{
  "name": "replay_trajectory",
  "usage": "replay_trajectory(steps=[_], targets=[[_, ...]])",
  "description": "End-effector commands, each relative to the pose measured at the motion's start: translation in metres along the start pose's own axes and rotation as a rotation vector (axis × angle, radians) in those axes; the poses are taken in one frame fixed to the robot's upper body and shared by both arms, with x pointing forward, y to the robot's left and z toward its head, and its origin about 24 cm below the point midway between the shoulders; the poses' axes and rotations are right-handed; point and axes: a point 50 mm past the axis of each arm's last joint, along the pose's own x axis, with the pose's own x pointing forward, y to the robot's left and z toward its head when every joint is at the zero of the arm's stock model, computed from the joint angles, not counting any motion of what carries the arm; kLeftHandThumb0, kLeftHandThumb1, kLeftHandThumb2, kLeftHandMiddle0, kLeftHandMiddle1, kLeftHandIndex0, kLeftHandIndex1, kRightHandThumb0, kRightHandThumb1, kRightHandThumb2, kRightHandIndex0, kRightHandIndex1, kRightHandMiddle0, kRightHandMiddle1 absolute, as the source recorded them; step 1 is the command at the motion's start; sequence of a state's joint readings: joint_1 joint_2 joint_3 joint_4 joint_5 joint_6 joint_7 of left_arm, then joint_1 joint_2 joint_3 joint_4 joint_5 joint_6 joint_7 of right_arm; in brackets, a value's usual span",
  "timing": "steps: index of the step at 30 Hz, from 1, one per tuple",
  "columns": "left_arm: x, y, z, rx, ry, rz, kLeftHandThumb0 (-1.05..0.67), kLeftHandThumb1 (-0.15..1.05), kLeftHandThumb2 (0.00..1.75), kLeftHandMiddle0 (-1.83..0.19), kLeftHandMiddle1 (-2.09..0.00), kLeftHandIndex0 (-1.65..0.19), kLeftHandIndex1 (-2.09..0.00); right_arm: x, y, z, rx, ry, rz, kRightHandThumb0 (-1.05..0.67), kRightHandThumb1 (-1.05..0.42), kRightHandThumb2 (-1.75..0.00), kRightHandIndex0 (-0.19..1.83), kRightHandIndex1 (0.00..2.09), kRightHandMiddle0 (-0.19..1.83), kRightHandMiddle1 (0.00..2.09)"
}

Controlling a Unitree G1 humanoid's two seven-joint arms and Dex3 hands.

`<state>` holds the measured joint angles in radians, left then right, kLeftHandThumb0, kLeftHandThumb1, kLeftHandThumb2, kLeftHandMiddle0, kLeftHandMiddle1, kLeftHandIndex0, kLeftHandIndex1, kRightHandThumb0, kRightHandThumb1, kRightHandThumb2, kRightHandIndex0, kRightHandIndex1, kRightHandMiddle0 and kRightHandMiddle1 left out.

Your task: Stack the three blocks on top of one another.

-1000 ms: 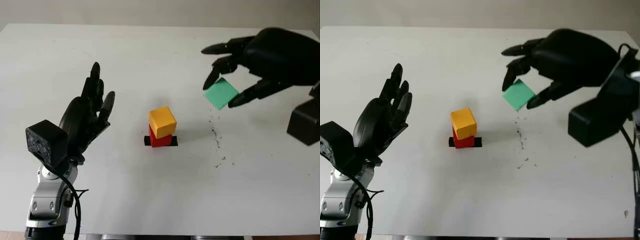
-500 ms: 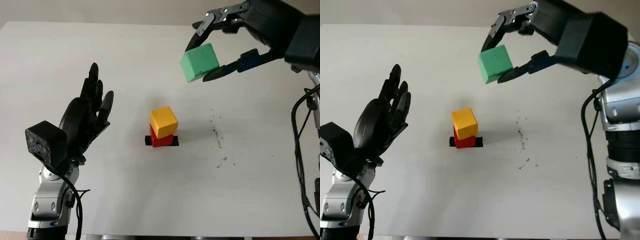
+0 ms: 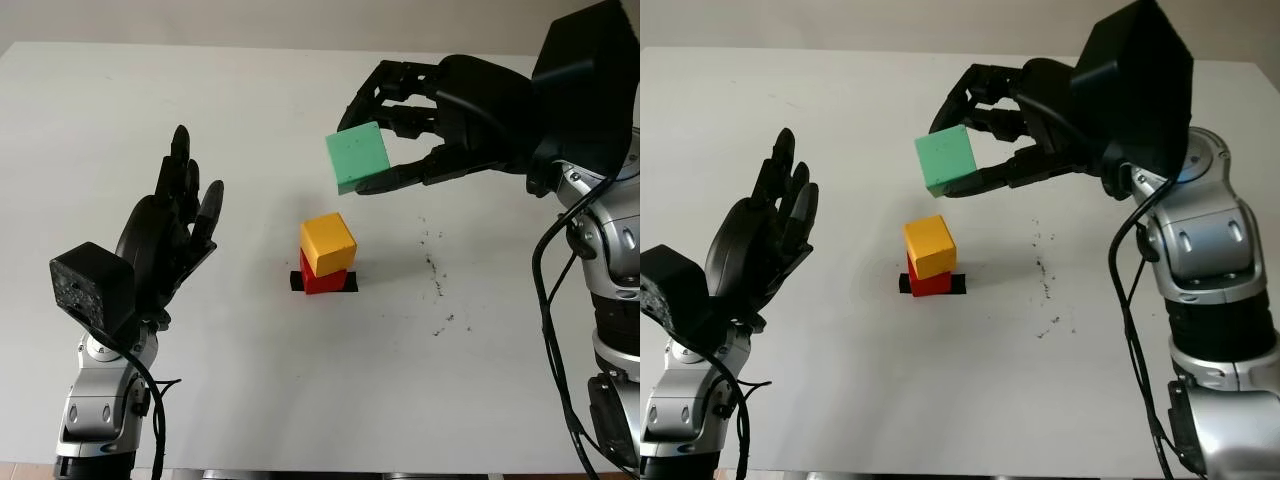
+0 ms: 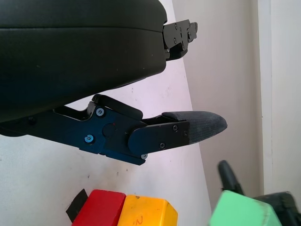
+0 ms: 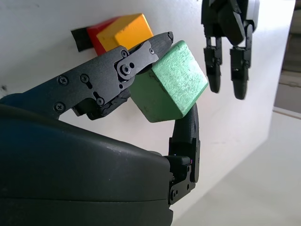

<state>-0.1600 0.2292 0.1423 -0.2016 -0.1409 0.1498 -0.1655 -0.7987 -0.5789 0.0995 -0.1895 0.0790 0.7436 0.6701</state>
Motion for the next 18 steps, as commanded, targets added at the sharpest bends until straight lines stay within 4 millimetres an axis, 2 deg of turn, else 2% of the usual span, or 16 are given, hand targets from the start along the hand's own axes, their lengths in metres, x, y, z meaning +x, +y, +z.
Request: replay_trajectory(steps=[1, 4, 10, 18], targets=[[0.0, 0.002, 0.002, 0.005, -0.008, 0.007, -0.68, 1.05, 0.53, 0.19, -0.03, 0.19, 0.0, -0.001, -0.001, 0.01, -0.026, -0.014, 0.005, -0.39, -0.97, -0.06, 0.22, 0.01, 0.2, 1.77], [0.0, 0.002, 0.002, 0.007, -0.009, 0.004, -0.68, 1.05, 0.53, 0.19, -0.04, 0.19, 0.0, 0.002, -0.001, 0.009, -0.036, 0.001, 0.026, -0.41, -0.97, -0.05, 0.24, 0.02, 0.22, 1.73], [0.0, 0.001, 0.002, -0.006, -0.023, -0.01, -0.65, 1.05, 0.64, 0.19, 0.0, 0.19, 0.0, 0.006, 0.001, 0.005, -0.044, 0.034, 0.077, -0.45, -0.95, -0.05, 0.26, 0.04, 0.28, 1.67], [0.0, 0.0, 0.002, 0.006, -0.014, -0.018, -0.66, 1.05, 0.63, 0.19, 0.0, 0.19, 0.0, 0.011, 0.008, -0.003, -0.011, 0.053, 0.138, -0.47, -0.94, -0.05, 0.27, 0.05, 0.31, 1.66]])
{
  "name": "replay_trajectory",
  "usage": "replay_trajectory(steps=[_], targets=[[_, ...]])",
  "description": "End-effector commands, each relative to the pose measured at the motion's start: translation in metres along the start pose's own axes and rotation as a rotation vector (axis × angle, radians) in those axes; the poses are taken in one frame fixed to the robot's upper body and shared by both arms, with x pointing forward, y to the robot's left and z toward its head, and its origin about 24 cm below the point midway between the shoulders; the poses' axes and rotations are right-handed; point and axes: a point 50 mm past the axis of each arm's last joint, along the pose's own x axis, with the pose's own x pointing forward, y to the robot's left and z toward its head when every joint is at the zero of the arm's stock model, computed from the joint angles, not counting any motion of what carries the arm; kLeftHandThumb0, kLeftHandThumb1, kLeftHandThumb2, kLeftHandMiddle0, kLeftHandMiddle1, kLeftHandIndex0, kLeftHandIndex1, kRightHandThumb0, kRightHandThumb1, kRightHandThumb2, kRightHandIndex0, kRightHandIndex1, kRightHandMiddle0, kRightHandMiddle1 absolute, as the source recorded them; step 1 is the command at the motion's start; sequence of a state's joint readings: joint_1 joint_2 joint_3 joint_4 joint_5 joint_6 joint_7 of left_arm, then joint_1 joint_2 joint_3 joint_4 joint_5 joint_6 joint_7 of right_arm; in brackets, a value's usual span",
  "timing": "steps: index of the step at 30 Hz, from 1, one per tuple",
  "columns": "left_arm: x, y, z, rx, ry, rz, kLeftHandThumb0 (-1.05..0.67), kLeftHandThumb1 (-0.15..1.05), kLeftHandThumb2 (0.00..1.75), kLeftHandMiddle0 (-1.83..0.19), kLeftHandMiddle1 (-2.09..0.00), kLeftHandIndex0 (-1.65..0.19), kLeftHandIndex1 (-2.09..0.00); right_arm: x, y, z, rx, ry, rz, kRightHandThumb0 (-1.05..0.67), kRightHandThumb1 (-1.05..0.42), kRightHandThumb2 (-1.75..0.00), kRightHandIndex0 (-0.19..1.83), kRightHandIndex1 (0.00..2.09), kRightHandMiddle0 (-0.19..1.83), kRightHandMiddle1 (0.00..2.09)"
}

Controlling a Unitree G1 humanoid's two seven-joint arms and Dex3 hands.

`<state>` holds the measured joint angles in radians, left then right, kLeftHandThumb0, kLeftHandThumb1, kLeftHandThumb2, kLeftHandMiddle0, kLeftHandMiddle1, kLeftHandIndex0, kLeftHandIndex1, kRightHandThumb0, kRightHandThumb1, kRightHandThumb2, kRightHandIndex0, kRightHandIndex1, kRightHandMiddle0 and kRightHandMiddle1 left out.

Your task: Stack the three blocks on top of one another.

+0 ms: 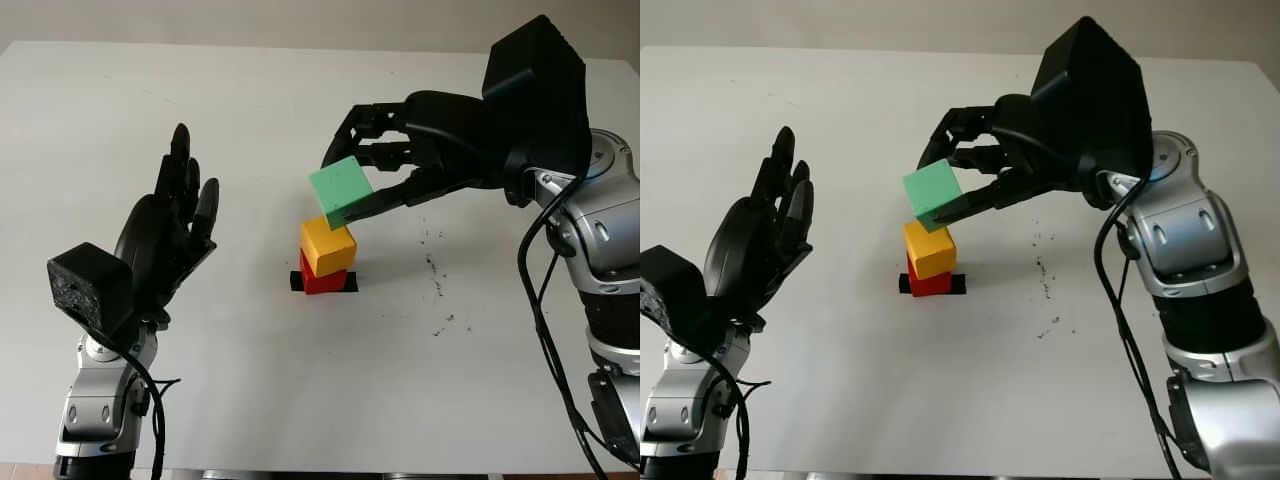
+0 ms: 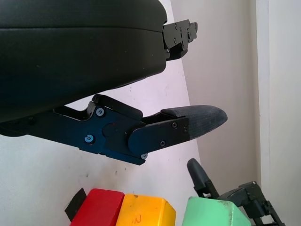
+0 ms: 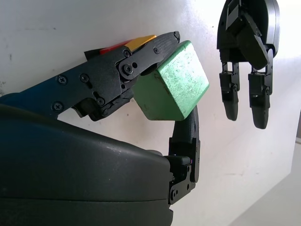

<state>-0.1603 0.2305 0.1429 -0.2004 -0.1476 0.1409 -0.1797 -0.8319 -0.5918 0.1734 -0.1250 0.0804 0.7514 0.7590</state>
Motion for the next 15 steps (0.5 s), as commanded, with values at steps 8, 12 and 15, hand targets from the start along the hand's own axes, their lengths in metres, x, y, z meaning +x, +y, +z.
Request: replay_trajectory(steps=[8, 12, 15], targets=[[-0.001, 0.0, 0.001, 0.01, -0.005, 0.004, -0.66, 1.05, 0.6, 0.19, 0.0, 0.19, 0.0, 0.006, 0.004, -0.002, 0.027, -0.011, 0.04, -0.5, -0.95, -0.06, 0.27, 0.05, 0.33, 1.64], [-0.003, 0.0, 0.001, 0.038, 0.009, 0.014, -0.69, 1.05, 0.58, 0.19, -0.01, 0.19, 0.0, 0.007, 0.008, -0.004, 0.039, -0.01, 0.049, -0.5, -0.95, -0.05, 0.27, 0.05, 0.34, 1.65], [-0.004, 0.0, 0.0, 0.048, 0.011, 0.007, -0.71, 1.05, 0.57, 0.19, 0.0, 0.19, 0.0, 0.008, 0.01, -0.007, 0.051, -0.011, 0.054, -0.5, -0.95, -0.05, 0.27, 0.05, 0.34, 1.65]])
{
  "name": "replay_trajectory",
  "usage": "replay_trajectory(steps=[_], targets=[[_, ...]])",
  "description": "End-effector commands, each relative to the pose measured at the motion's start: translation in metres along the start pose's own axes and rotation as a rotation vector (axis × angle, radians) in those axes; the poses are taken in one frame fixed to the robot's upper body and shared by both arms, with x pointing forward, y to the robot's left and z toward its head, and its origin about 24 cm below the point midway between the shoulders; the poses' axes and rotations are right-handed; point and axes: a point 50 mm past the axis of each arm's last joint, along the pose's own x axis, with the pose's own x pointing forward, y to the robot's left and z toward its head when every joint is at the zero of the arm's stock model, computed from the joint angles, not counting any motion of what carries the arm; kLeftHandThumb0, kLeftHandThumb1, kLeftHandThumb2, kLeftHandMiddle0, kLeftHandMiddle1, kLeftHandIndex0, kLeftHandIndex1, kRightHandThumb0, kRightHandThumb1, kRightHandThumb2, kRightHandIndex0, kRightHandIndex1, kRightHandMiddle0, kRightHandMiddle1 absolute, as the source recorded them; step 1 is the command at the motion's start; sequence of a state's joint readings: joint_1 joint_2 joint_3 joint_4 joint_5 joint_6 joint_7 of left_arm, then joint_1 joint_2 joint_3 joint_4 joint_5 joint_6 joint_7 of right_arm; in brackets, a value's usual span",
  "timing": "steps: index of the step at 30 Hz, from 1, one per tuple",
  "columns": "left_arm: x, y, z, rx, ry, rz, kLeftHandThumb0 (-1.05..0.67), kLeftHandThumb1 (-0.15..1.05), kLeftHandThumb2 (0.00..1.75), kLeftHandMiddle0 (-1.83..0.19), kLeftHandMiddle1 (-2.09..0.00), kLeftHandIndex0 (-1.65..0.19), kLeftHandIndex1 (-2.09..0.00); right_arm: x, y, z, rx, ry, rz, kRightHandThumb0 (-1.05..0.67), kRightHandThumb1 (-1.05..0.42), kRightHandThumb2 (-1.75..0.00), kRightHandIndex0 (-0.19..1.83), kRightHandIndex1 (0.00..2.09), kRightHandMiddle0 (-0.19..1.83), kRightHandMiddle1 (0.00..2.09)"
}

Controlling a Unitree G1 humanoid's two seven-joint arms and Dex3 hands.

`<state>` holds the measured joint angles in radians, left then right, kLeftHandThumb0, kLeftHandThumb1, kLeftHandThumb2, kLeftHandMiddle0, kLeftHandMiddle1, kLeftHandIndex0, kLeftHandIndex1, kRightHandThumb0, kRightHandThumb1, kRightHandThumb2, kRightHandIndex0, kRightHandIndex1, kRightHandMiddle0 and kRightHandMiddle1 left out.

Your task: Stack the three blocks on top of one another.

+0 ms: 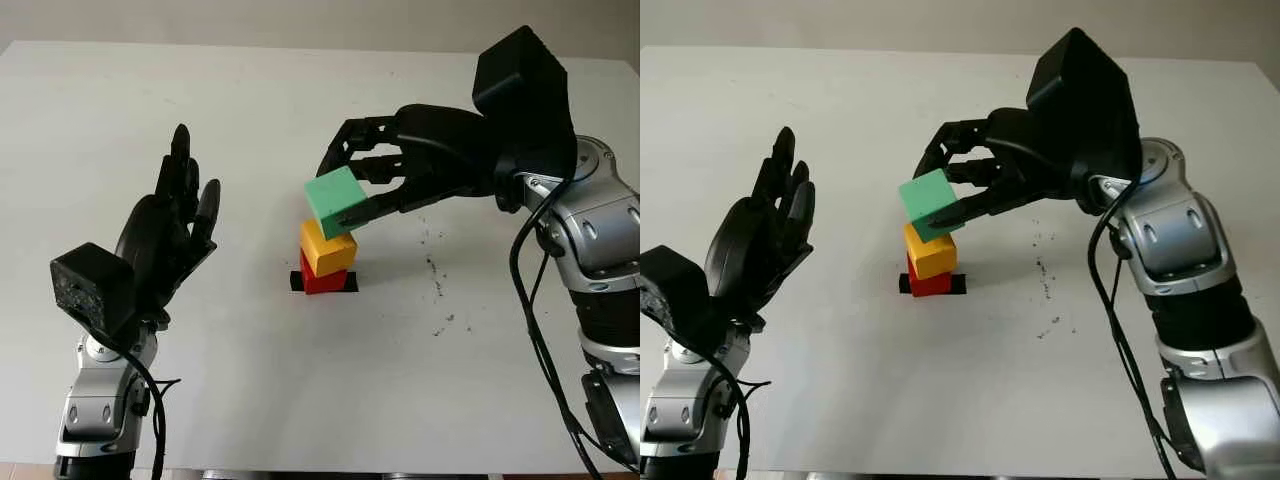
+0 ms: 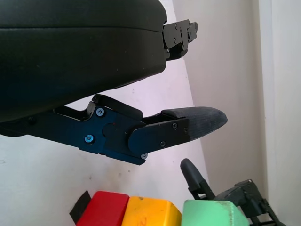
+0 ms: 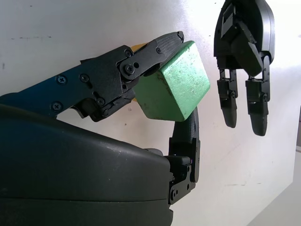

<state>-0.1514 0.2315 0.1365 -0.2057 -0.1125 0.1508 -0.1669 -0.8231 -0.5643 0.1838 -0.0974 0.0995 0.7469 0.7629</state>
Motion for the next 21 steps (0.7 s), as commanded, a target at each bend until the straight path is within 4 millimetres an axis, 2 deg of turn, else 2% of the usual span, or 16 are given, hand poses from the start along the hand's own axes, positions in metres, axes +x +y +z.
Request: replay_trajectory(steps=[1, 21], targets=[[-0.002, 0.0, 0.002, 0.011, -0.01, -0.008, -0.71, 1.05, 0.57, 0.19, 0.0, 0.19, 0.0, 0.001, 0.004, -0.002, 0.015, -0.008, 0.014, -0.5, -0.95, -0.05, 0.27, 0.05, 0.33, 1.65], [-0.003, 0.001, 0.004, 0.004, -0.014, -0.007, -0.67, 1.05, 0.58, 0.19, 0.0, 0.19, 0.0, 0.01, 0.007, -0.019, 0.058, 0.022, 0.007, -0.49, -0.95, -0.06, 0.26, 0.05, 0.31, 1.66]])
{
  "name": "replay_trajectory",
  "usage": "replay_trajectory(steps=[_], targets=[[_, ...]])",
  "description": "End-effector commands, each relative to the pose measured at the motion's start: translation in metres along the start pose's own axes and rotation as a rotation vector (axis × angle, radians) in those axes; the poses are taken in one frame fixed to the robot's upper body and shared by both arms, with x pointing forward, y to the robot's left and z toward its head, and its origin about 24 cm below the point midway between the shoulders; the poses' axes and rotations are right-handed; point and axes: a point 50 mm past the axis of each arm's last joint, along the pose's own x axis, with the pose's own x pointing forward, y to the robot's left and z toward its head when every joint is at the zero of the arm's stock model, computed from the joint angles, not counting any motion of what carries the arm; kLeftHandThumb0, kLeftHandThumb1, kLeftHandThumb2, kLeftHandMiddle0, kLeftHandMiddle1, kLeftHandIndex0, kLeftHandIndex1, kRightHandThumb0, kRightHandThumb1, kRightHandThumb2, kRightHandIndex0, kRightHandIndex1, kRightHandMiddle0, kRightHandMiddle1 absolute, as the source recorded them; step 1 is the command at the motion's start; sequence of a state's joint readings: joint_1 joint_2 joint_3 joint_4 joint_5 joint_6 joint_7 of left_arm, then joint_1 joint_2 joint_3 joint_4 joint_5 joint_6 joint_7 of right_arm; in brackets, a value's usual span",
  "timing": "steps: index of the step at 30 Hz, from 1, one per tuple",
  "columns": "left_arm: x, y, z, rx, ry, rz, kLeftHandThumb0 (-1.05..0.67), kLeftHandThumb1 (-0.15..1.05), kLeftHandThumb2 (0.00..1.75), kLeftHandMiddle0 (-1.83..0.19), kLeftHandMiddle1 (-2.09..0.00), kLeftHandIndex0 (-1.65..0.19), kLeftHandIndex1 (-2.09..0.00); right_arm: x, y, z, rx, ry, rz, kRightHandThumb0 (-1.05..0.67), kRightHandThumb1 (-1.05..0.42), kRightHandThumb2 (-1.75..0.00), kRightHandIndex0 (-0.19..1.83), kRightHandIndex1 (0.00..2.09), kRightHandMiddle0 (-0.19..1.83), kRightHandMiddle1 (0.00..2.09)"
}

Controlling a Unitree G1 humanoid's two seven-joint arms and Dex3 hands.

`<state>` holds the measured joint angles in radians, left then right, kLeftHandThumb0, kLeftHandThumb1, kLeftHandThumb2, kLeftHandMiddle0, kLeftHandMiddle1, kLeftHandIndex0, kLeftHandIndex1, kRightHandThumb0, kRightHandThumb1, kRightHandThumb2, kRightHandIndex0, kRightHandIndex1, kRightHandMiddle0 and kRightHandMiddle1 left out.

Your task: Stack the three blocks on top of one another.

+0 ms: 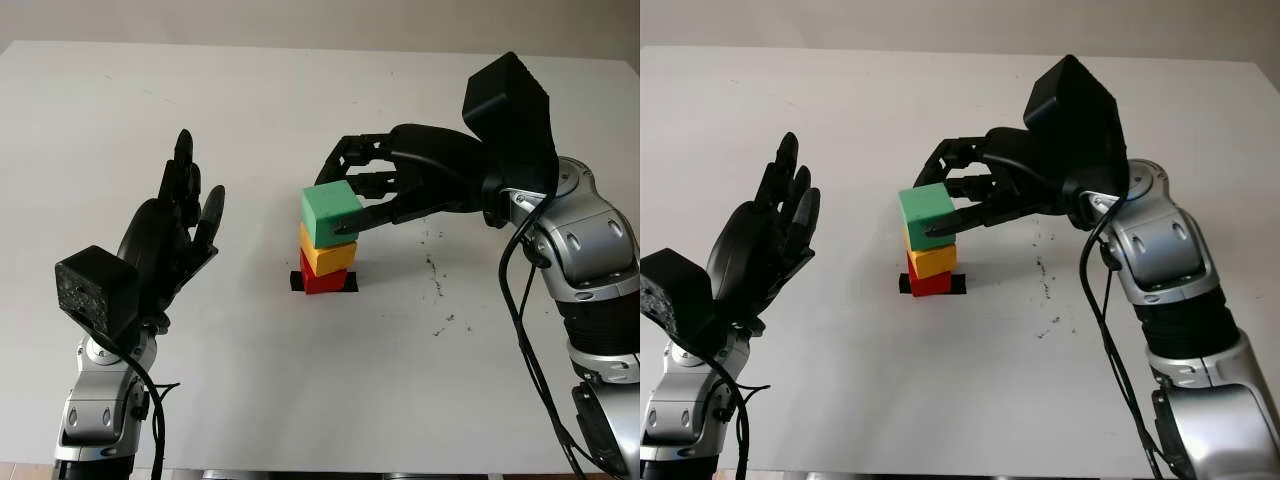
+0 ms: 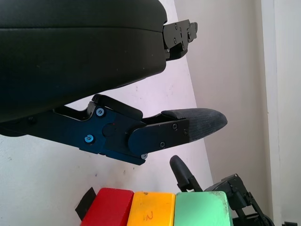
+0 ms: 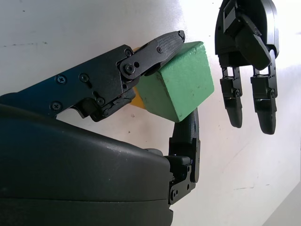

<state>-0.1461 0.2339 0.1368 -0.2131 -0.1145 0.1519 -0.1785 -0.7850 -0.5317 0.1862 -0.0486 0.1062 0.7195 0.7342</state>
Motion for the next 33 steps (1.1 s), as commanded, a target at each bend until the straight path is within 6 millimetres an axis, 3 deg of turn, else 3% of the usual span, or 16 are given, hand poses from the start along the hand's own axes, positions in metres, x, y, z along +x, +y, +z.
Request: replay_trajectory(steps=[1, 15, 20, 26, 28, 33], targets=[[-0.002, 0.001, 0.003, 0.001, -0.011, 0.005, -0.68, 1.05, 0.58, 0.19, 0.0, 0.19, 0.0, 0.002, 0.001, -0.003, 0.001, 0.008, 0.003, -0.48, -0.95, -0.06, 0.26, 0.05, 0.31, 1.66], [-0.002, 0.0, 0.004, 0.001, -0.01, 0.022, -0.69, 1.05, 0.55, 0.19, -0.02, 0.19, 0.0, -0.002, -0.003, -0.002, -0.013, 0.009, 0.029, -0.5, -0.93, -0.05, 0.26, 0.05, 0.29, 1.62], [-0.001, 0.0, 0.003, 0.002, -0.008, 0.023, -0.68, 1.05, 0.56, 0.19, -0.03, 0.19, 0.0, -0.008, -0.005, 0.001, -0.012, 0.022, 0.124, -0.57, -0.9, -0.05, 0.14, 0.01, 0.07, 1.25], [0.0, -0.001, 0.003, -0.004, -0.012, 0.022, -0.67, 1.05, 0.56, 0.19, -0.02, 0.19, 0.0, -0.015, -0.006, 0.003, -0.09, 0.023, 0.198, -0.71, -0.87, -0.05, -0.08, 0.03, 0.01, 0.48], [0.0, -0.001, 0.003, -0.005, -0.013, 0.022, -0.67, 1.05, 0.56, 0.19, -0.02, 0.19, 0.0, -0.017, -0.007, 0.004, -0.113, 0.031, 0.226, -0.75, -0.87, -0.05, -0.14, 0.02, -0.03, 0.32], [0.0, -0.001, 0.003, -0.009, -0.015, 0.02, -0.68, 1.05, 0.55, 0.19, -0.02, 0.19, 0.0, -0.021, -0.008, 0.005, -0.171, 0.037, 0.265, -0.87, -0.87, -0.05, -0.19, 0.0, -0.15, 0.16]])
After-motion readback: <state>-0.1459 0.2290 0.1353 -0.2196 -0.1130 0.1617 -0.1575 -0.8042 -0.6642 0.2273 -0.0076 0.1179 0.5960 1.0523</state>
